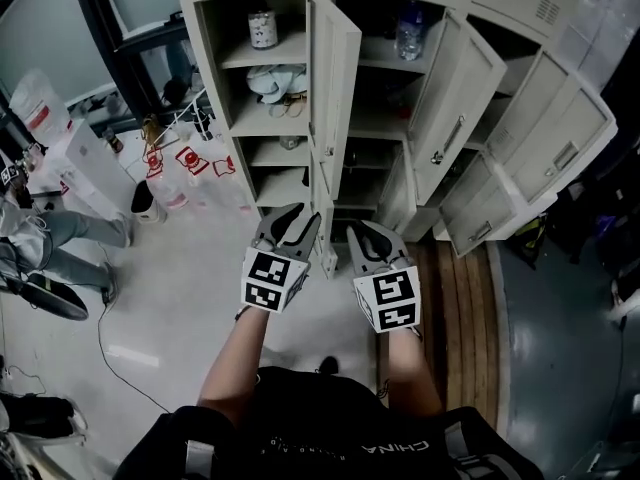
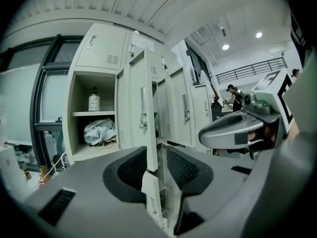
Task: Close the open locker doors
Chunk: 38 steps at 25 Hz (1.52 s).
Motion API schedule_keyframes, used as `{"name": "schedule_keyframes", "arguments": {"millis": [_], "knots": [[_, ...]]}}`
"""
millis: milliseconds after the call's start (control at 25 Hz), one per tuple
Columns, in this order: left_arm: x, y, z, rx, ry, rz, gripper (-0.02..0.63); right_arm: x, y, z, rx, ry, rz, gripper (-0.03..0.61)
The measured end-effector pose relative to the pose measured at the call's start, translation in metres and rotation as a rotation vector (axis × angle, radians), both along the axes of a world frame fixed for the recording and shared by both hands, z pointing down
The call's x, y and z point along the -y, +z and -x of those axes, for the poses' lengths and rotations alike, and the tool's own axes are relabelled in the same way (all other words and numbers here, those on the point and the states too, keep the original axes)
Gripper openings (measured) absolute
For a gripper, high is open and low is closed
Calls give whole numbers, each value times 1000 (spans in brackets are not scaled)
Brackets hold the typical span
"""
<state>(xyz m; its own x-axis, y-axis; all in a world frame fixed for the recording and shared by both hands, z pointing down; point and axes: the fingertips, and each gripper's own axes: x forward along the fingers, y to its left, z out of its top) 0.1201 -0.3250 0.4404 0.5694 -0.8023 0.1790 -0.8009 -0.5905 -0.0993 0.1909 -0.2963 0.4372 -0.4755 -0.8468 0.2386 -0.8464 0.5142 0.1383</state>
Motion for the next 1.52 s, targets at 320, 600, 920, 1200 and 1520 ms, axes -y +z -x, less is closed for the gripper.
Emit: {"name": "schedule_keyframes", "arguments": {"millis": [320,600,920,1200,1520], "knots": [[53,8,-42,4,-47,4,153,22,-2,-26,22,53,0,58],[87,15,-44,-6,-185,-15,155,36,-4,-36,7,83,-2,58],[104,13,-52,2,-231,-10,155,44,-8,-50,6,108,-6,58],[109,15,-48,11,-230,-1,135,46,-6,-50,6,106,-5,58],[105,16,-29,14,-236,-1,106,51,-4,-34,12,72,3,58]]}}
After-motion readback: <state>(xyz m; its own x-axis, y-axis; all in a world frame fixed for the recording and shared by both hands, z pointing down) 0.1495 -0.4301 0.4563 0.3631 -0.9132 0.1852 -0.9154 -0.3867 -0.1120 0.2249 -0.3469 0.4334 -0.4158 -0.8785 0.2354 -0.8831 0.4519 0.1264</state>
